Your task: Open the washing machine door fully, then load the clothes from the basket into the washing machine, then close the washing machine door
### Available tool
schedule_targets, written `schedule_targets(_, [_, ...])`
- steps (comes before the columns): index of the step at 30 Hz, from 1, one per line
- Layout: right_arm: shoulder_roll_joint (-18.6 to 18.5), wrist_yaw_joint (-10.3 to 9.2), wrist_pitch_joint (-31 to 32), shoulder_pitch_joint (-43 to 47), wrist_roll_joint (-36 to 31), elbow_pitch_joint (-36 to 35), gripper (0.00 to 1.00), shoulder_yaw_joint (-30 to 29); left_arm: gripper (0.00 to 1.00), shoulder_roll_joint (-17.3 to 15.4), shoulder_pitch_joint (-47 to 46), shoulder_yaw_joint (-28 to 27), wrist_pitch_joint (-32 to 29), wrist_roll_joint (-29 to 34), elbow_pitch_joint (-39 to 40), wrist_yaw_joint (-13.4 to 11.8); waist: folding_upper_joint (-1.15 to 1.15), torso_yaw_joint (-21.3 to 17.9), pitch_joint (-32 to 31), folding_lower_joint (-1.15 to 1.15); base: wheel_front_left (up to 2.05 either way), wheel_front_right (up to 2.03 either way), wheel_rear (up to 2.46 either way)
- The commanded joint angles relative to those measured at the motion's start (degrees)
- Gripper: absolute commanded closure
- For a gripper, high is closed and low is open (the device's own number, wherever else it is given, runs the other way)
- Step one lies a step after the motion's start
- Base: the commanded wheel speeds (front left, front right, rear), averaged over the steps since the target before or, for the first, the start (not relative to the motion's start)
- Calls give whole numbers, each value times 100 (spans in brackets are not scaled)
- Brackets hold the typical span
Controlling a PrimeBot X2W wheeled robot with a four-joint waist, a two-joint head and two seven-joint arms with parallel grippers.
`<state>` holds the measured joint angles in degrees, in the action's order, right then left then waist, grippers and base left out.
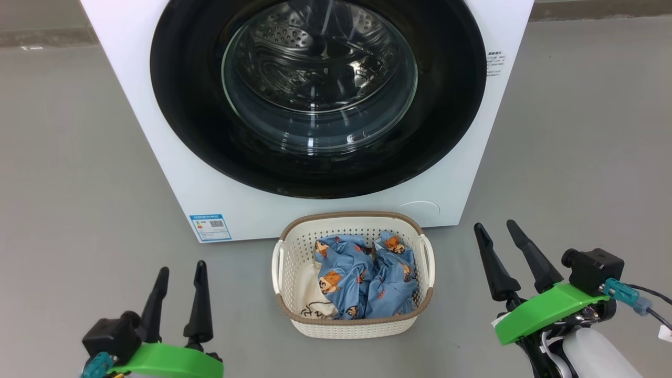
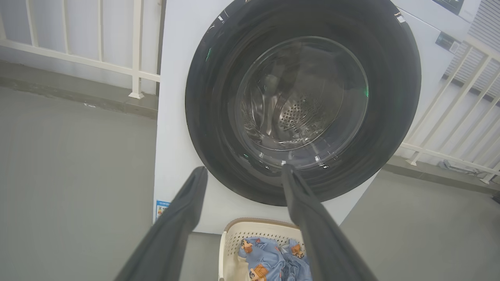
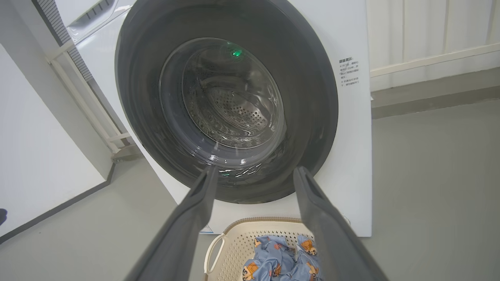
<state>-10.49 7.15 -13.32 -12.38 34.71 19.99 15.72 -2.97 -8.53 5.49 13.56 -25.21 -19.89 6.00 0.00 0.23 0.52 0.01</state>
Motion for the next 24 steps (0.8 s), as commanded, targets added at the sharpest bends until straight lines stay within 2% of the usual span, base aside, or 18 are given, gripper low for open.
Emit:
schedule_targets(1, [-73, 33, -108, -251, -161, -93, 0, 159, 0, -73, -277, -134, 83, 182, 72, -23, 0, -4, 0, 0, 0, 0, 0])
schedule_targets(5, [-97, 34, -168, -300, -332, -33, 0, 220, 0, -76, -319, -128, 143, 375, 20, -16, 0, -13, 0, 0, 0, 0, 0])
schedule_targets(24, [-53, 34, -168, -316, -362, 168, 0, 89, 0, -47, -319, -200, 144, 395, 22, -9, 0, -9, -21, 0, 0, 0, 0])
